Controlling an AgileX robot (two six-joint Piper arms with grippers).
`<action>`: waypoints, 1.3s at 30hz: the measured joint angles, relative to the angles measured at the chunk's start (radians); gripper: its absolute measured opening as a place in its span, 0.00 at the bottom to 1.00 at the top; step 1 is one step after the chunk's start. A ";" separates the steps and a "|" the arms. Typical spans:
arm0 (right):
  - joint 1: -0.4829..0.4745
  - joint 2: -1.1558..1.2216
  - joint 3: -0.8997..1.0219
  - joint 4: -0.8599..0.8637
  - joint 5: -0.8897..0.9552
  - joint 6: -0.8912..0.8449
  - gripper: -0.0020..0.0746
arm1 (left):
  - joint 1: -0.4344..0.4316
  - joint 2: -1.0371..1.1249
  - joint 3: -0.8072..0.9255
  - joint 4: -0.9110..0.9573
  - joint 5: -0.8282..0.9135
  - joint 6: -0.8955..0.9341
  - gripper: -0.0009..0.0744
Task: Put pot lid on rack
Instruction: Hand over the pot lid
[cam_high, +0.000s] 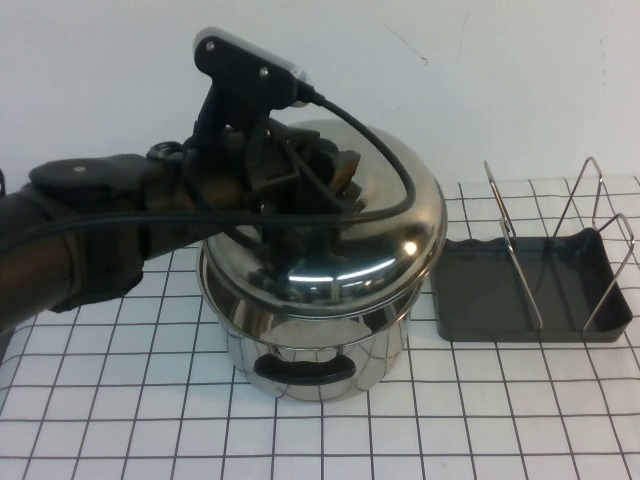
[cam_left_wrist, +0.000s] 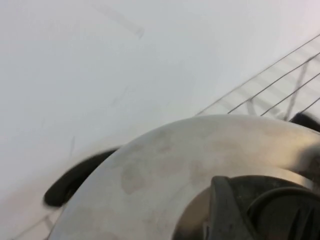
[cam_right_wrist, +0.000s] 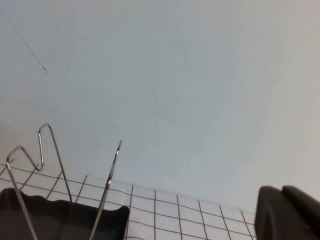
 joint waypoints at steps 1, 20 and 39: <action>0.000 0.000 0.000 0.000 0.000 0.009 0.02 | 0.000 -0.016 0.000 0.000 0.027 0.000 0.44; 0.181 0.000 -0.139 0.613 0.137 0.553 0.02 | 0.000 -0.118 -0.099 0.051 0.546 -0.308 0.44; 0.360 0.190 -0.148 1.781 0.218 -0.410 0.80 | -0.189 -0.099 -0.100 0.061 0.526 -0.349 0.44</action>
